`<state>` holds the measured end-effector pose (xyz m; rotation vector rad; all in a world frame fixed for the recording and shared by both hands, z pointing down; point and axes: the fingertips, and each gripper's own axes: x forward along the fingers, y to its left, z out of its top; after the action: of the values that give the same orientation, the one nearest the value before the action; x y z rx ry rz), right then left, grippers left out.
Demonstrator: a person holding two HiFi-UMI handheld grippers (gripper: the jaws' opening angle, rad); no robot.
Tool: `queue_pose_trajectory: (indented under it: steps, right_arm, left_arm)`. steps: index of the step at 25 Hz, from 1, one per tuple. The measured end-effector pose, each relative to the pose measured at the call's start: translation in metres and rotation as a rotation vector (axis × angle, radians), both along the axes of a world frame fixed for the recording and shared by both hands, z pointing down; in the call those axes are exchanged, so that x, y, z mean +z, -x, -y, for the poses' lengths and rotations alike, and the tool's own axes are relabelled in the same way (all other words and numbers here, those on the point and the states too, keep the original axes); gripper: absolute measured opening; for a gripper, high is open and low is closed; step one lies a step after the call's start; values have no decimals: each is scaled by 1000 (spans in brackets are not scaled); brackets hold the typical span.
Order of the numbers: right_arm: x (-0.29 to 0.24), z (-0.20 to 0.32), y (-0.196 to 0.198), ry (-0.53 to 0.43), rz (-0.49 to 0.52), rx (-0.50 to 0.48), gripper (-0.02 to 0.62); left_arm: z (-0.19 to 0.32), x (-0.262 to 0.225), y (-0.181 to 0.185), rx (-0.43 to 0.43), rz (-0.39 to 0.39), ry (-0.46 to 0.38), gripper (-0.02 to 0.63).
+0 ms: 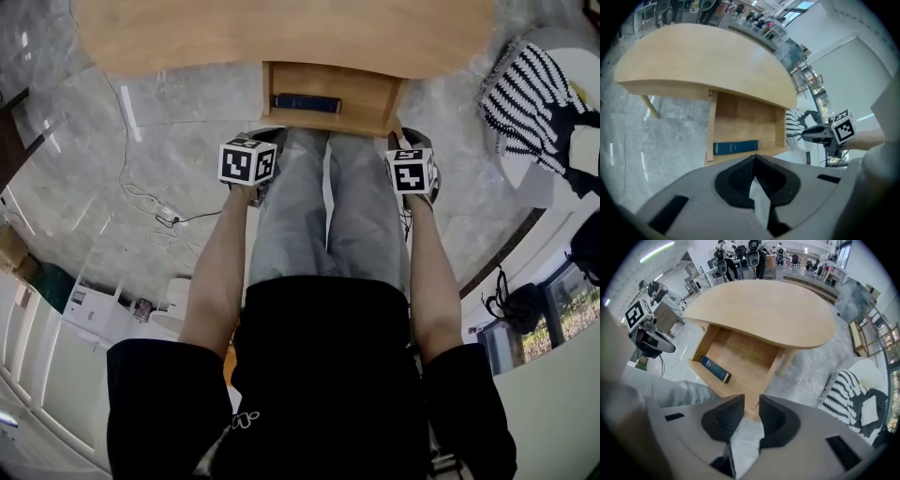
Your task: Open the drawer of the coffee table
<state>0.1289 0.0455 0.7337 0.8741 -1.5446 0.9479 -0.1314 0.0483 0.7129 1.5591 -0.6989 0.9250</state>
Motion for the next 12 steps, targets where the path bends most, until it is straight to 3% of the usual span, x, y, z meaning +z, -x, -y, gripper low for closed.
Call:
queue_pose_trajectory:
  steps: [7, 12]
  right_arm:
    - [-71, 44, 0, -106, 29, 41, 58]
    - [-121, 81, -4, -214, 45, 80, 43]
  left_arm:
    - [71, -94, -44, -35, -122, -173, 9]
    - [114, -162, -68, 54, -142, -343, 9]
